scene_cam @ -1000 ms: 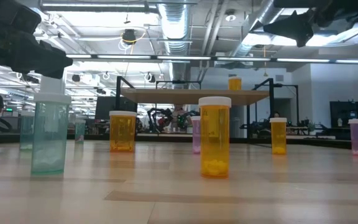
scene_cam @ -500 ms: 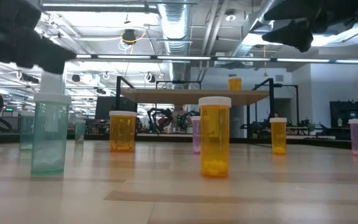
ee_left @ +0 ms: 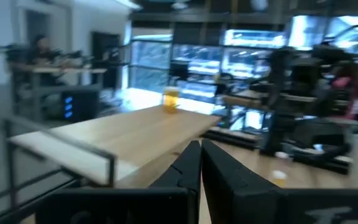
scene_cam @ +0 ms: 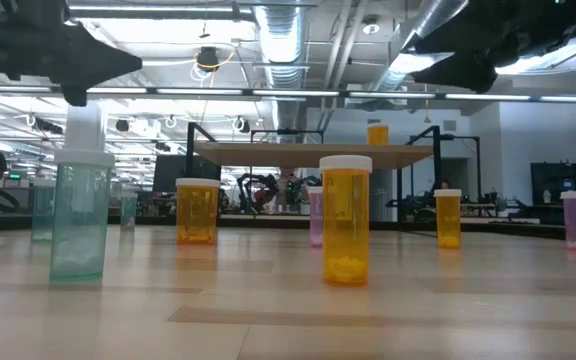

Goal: Pick and place medicine bottles onto shelf by color
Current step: Put the top left blue pill bottle on the shelf

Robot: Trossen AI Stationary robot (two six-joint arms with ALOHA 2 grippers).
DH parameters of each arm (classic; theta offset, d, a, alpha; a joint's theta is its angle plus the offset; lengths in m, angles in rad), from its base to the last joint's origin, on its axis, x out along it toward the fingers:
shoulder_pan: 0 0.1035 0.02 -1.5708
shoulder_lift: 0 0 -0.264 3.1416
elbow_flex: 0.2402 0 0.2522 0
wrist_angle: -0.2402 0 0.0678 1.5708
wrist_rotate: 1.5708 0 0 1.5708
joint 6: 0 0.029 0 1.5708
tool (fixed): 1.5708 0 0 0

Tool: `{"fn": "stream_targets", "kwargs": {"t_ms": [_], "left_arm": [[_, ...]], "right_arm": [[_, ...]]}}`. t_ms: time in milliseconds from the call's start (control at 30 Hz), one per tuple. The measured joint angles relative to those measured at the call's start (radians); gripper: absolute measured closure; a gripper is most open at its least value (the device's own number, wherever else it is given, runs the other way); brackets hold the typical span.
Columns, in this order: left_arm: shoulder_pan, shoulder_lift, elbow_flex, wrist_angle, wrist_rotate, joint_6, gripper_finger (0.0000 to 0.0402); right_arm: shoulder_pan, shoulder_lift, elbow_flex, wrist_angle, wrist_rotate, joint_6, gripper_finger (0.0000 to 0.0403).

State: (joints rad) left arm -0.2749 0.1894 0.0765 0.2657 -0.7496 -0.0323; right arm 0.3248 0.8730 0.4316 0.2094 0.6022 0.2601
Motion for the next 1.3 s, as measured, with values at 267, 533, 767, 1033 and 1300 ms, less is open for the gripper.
{"fn": "stream_targets", "kwargs": {"t_ms": [267,533,767,1033,1300], "left_arm": [[0.000,0.000,0.168,-0.362,-0.162,-0.170,0.0400],[0.031,0.000,0.203,-0.592,-0.279,-0.388,0.0400],[0.194,0.001,0.210,-0.603,-0.092,-0.422,0.0400],[0.389,0.054,0.222,-0.733,0.103,-0.440,0.0400],[0.462,0.146,0.215,-0.791,0.106,-0.512,0.0400]], "right_arm": [[-0.001,-0.007,0.000,0.071,0.000,-0.056,0.0057],[-0.021,-0.006,0.000,0.070,0.000,-0.059,0.0060],[-0.046,-0.006,0.000,0.079,0.000,-0.059,0.0056],[-0.073,-0.006,0.000,0.115,0.000,-0.058,0.0060],[-0.071,-0.006,0.000,0.114,0.000,-0.058,0.0057]]}}
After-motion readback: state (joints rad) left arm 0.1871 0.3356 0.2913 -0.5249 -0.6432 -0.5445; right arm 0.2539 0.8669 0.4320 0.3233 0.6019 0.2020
